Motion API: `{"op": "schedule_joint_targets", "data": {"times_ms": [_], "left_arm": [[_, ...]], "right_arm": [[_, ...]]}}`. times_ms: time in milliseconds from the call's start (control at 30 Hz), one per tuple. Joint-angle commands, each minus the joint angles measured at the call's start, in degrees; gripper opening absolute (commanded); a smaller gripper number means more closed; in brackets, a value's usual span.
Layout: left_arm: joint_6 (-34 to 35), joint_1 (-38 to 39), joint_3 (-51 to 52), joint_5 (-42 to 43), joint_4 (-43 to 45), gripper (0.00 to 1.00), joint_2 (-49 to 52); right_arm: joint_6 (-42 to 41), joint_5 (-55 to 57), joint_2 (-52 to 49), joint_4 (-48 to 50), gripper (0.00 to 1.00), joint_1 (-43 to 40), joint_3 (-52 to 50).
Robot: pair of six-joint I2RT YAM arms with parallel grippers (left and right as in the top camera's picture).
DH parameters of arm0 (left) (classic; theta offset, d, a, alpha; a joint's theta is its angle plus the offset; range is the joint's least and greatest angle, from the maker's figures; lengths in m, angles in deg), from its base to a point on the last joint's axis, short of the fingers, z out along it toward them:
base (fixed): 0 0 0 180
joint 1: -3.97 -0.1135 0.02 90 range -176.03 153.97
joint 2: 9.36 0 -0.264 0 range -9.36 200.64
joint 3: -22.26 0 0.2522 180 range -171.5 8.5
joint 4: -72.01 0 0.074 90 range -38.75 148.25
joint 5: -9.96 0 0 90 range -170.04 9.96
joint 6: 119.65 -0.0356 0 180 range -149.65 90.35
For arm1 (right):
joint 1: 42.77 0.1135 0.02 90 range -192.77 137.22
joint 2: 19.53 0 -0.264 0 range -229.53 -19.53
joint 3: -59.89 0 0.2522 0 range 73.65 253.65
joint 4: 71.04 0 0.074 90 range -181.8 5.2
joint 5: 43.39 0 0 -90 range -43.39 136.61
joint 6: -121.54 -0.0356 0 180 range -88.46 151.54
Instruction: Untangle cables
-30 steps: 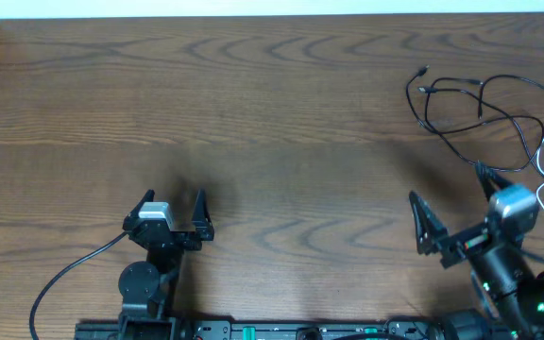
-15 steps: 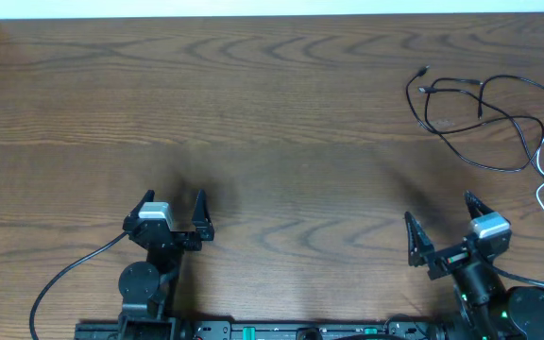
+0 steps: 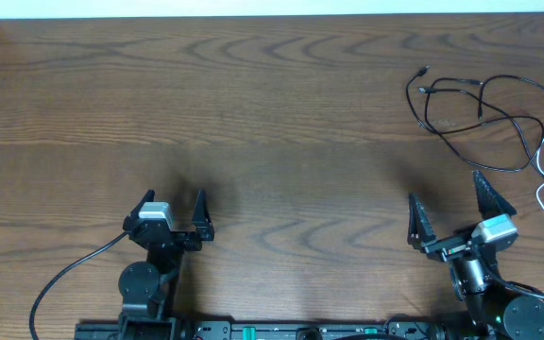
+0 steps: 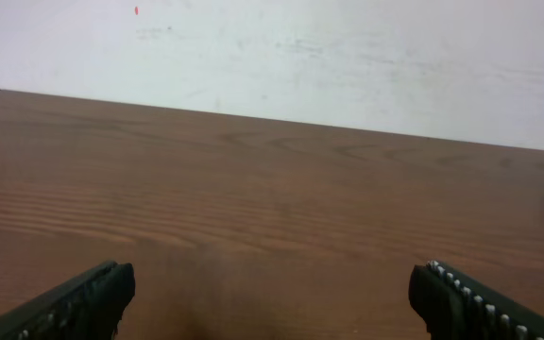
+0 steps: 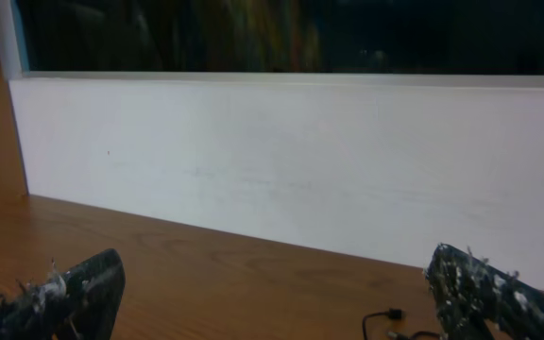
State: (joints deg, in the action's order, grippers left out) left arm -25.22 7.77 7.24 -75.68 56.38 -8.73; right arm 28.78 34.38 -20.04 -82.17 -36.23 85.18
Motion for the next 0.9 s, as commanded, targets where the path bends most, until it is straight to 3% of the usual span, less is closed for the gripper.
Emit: {"op": "schedule_joint_targets", "data": {"times_ms": [0, 267, 500, 867], "left_arm": [[-0.5, -0.2, 1.0, 1.4, -1.9, 0.98, -0.3], [-0.5, -0.2, 1.0, 1.4, -1.9, 0.98, -0.3], [-0.5, -0.2, 1.0, 1.4, -1.9, 0.98, -0.3], [-0.5, -0.2, 1.0, 1.4, -1.9, 0.98, -0.3]], "right_arm": [[0.1, -0.2, 0.2, 1.0, 0.99, -0.6, -0.9], [0.1, -0.2, 0.2, 6.9, 0.99, -0.6, -10.7], [0.1, -0.2, 0.2, -6.2, 0.99, -0.6, -11.2], [0.1, -0.1, 0.2, -5.9, 0.99, -0.6, -11.2]]}}
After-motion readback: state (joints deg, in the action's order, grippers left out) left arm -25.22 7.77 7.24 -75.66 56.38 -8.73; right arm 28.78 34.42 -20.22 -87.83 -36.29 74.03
